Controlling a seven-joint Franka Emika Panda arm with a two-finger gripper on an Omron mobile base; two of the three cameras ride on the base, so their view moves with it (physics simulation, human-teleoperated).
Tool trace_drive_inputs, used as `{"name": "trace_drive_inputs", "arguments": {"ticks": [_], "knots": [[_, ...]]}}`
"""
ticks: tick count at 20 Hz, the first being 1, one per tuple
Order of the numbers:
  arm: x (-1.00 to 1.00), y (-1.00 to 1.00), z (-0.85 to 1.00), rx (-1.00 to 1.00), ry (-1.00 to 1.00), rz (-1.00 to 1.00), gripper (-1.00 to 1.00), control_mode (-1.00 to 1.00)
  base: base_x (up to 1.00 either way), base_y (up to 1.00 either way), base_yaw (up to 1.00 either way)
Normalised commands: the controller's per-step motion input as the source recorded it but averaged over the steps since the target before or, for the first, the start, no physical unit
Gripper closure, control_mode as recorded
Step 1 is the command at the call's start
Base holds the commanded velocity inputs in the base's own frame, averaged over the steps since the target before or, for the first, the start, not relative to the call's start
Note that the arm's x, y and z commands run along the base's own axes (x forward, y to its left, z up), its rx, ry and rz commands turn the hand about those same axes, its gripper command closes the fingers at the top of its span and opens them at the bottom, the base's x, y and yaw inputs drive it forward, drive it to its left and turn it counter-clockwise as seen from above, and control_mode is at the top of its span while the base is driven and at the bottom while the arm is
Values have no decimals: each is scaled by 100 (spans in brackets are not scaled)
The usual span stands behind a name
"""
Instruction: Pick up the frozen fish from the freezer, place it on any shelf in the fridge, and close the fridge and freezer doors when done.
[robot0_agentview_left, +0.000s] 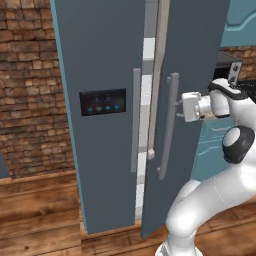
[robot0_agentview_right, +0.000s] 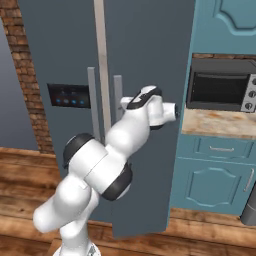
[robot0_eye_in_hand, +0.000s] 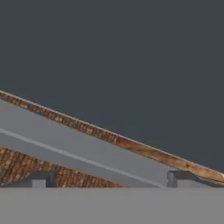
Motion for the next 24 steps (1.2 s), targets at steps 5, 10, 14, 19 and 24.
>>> {"name": "trace_drive_inputs", "arguments": {"ticks": [5, 10, 14, 19, 24], "knots": [[100, 86, -10, 0, -9, -34, -100, -100, 0, 0, 0], [100, 17, 0, 0, -1, -25, -100, -100, 0, 0, 0], [77, 0, 0, 0, 0, -9, -100, -100, 0, 0, 0], [11, 0, 0, 0, 0, -1, -100, -100, 0, 0, 0], [0, 0, 0, 0, 0, 0, -100, -100, 0, 0, 0]]}}
